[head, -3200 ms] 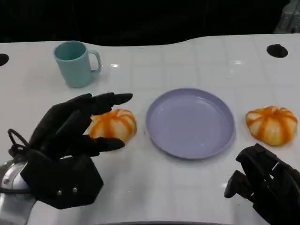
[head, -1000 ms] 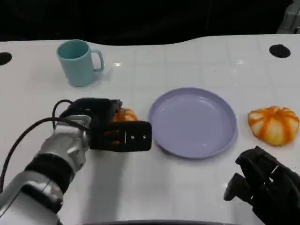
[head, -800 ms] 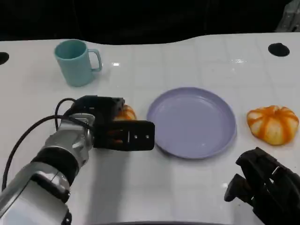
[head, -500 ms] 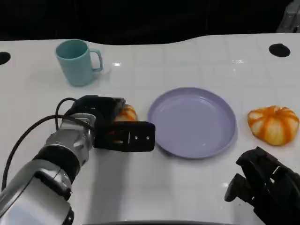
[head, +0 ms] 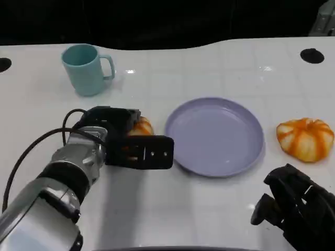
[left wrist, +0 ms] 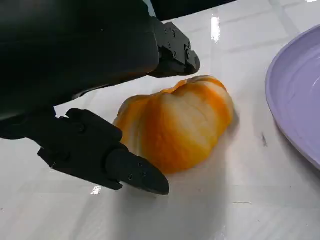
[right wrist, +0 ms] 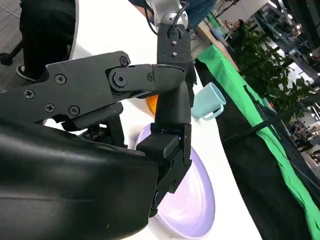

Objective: Grasp the bread from the table and place it into the plate.

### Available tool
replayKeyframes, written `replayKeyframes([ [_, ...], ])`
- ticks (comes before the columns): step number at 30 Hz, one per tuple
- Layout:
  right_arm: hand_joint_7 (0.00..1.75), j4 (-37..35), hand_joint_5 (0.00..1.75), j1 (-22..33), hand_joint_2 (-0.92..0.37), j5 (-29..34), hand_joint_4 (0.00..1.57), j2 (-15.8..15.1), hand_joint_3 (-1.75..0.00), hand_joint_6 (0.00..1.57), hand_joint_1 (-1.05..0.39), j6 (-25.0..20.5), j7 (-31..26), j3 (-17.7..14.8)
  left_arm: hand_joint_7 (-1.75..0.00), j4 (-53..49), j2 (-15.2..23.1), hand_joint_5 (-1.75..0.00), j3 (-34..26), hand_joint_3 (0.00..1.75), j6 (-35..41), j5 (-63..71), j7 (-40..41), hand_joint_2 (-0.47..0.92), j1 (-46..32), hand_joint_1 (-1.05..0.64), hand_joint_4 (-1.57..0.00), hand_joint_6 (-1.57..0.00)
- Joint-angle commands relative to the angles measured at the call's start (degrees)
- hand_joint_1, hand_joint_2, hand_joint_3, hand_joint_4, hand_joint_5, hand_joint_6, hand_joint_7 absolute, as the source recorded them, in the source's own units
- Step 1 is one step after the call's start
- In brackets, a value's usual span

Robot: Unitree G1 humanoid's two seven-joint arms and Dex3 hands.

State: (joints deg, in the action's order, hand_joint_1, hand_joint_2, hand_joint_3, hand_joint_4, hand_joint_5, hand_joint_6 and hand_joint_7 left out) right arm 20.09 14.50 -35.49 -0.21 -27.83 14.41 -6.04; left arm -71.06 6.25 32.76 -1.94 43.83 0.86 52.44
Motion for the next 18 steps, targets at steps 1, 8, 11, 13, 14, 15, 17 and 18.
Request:
replayKeyframes([
  [1, 1.46, 0.6, 1.75, 0.3, -0.92, -0.7, 0.59, -0.7, -0.24, 0.56, -0.54, 0.0, 0.2, -0.6, -0.03, -1.1, 0.5, -0.10, -0.5, 0.00, -2.2, -0.9, 5.9, 0.81, -0.4, -0.35, -0.16, -0.26],
  [8, 1.46, 0.8, 1.75, 0.4, -0.92, -0.6, 0.61, -0.7, -0.24, 0.56, -0.55, -0.1, -0.1, -0.7, -0.05, -2.6, 0.9, -0.69, -2.6, 0.09, -7.4, -3.7, 10.8, 0.92, -2.0, -0.21, -0.77, -0.86],
  [11, 1.46, 0.8, 1.75, 0.4, -0.92, -0.6, 0.60, -0.7, -0.24, 0.56, -0.54, -0.1, -0.1, -0.7, -0.08, -2.9, 1.1, -1.51, -2.2, 0.12, -7.9, -3.5, 12.3, 0.92, -2.2, -0.22, -0.75, -1.12],
  [13, 1.45, 0.9, 1.74, 0.5, -0.92, -0.8, 0.60, -0.8, -0.24, 0.56, -0.54, -0.2, -0.1, -0.8, -0.31, -2.9, 1.4, -1.64, -2.3, 0.13, -9.1, -3.6, 14.1, 0.92, -2.8, -0.20, -0.76, -1.16],
  [14, 1.45, 0.9, 1.74, 0.5, -0.92, -0.8, 0.59, -0.8, -0.24, 0.56, -0.54, -0.3, -0.1, -0.9, -0.82, -2.9, 1.6, -1.69, -2.4, 0.22, -9.6, -3.7, 15.0, 0.90, -3.0, -0.20, -0.77, -0.98],
  [15, 1.45, 0.9, 1.74, 0.6, -0.92, -0.8, 0.59, -0.8, -0.23, 0.56, -0.54, -0.3, -0.2, -0.9, -1.29, -3.0, 1.6, -1.73, -2.4, 0.28, -9.9, -3.7, 15.6, 0.90, -3.1, -0.21, -0.78, -0.79],
  [17, 1.45, 0.8, 1.74, 0.5, -0.92, -0.7, 0.59, -0.8, -0.23, 0.56, -0.54, -0.1, 0.0, -0.9, -1.53, -3.1, 1.7, -1.74, -2.5, 0.31, -10.4, -3.8, 16.3, 0.90, -3.1, -0.21, -0.79, -0.69],
  [18, 1.45, 0.7, 1.74, 0.5, -0.92, -0.6, 0.59, -0.9, -0.24, 0.55, -0.54, 0.1, 0.1, -0.8, -1.38, -3.1, 1.8, -1.74, -2.5, 0.27, -10.6, -3.9, 16.6, 0.90, -3.1, -0.22, -0.78, -0.70],
])
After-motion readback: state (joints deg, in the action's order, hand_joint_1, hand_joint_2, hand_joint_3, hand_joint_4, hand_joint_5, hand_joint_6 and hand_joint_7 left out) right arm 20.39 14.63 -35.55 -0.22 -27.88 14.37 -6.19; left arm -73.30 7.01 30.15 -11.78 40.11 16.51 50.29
